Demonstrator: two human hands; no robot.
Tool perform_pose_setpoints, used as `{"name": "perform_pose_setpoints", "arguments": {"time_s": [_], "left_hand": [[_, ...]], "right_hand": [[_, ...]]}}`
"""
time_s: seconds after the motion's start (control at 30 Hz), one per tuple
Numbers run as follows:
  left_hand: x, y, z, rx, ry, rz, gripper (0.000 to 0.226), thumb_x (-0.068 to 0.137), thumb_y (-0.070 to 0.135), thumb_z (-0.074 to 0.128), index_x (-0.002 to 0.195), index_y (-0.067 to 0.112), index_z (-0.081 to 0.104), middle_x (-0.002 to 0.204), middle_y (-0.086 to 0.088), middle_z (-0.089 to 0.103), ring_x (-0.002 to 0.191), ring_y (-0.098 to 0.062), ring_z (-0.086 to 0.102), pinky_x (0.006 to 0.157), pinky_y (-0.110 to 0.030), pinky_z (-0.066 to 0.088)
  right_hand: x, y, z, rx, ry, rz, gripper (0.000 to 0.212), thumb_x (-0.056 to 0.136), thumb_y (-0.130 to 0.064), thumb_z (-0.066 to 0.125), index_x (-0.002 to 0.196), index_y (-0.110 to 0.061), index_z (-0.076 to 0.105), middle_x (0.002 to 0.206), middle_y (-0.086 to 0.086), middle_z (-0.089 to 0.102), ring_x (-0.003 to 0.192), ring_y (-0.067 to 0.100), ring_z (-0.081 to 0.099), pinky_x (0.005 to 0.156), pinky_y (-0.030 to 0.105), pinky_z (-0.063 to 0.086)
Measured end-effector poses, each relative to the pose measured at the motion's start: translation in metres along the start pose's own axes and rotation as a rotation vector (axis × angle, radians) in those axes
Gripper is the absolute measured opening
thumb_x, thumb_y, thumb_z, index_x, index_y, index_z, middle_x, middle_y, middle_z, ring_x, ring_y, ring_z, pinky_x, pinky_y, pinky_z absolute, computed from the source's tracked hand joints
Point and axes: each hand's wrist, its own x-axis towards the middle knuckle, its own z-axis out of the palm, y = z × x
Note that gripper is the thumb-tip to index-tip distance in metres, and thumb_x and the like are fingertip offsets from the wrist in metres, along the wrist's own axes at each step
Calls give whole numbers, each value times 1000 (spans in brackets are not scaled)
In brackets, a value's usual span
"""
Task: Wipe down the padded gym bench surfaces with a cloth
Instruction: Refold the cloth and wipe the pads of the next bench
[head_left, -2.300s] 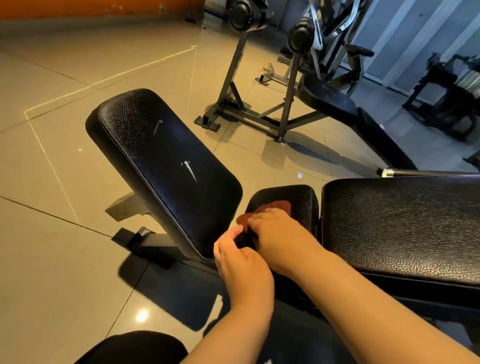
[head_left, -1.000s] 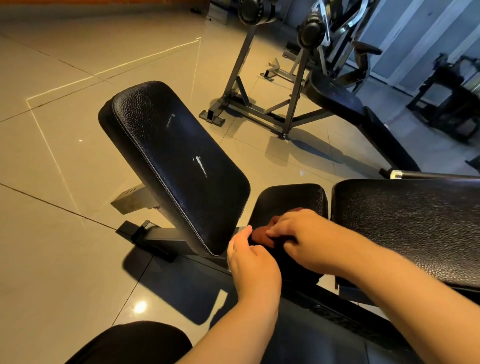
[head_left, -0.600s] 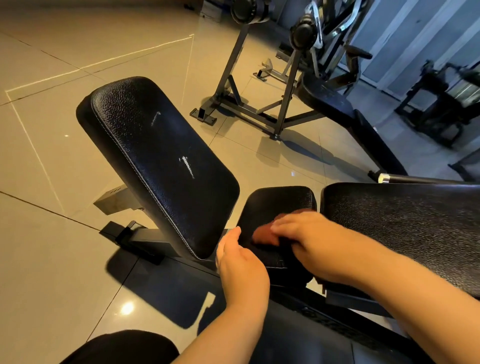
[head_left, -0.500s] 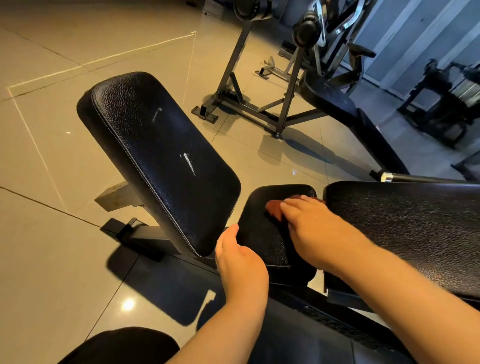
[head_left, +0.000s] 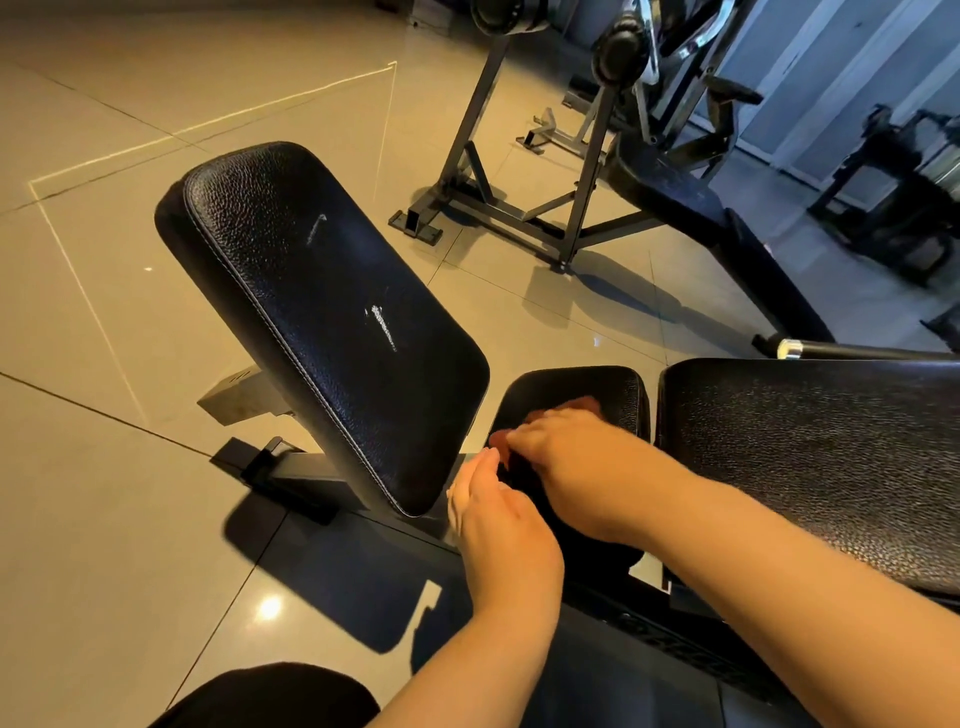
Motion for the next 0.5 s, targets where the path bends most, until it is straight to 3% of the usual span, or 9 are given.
{"name": "perform_pose_setpoints", "arguments": {"time_s": [0.1,0.23,0.3,0.37,0.43,0.5], "left_hand": [[0,0,0,19,-7,-4,45,104,7,31,144,19,46,150,5,38,138,-9,32,111,-19,25],[0,-4,2,98,-11,42,43,104,8,32,143,18,48,152,5,38,145,-10,24,124,-29,10],[2,-8,4,108,-4,41,44,104,9,30,144,18,46,154,8,35,149,-11,15,114,-8,-8],[2,-8,5,107,5,40,45,104,9,30,146,19,44,156,7,33,151,-12,12,99,3,-15],[3,-8,5,109,10,56,47,104,8,30,148,20,41,157,6,31,151,-14,12,106,-4,-12],[5,-9,4,108,10,72,46,104,8,32,147,19,43,156,5,33,149,-12,17,121,-19,-1]], "right_hand": [[-11,12,-10,93,-90,-4,53,97,-10,53,145,-33,49,146,-4,51,136,22,44,115,44,37],[25,49,-25,-67,15,253,48,97,-13,55,144,-21,49,146,5,49,134,29,45,113,43,38],[47,34,-26,-87,22,304,45,95,-14,58,139,-22,51,138,8,54,127,31,50,110,46,41],[58,7,-17,-62,-17,210,45,95,-12,58,139,-24,51,135,9,55,126,30,50,109,46,42],[51,-11,-7,-23,-63,112,47,97,-12,53,143,-25,50,138,9,53,128,31,46,108,43,42],[38,-2,-6,84,-118,88,49,97,-11,51,142,-30,52,139,6,53,127,29,48,108,43,44]]}}
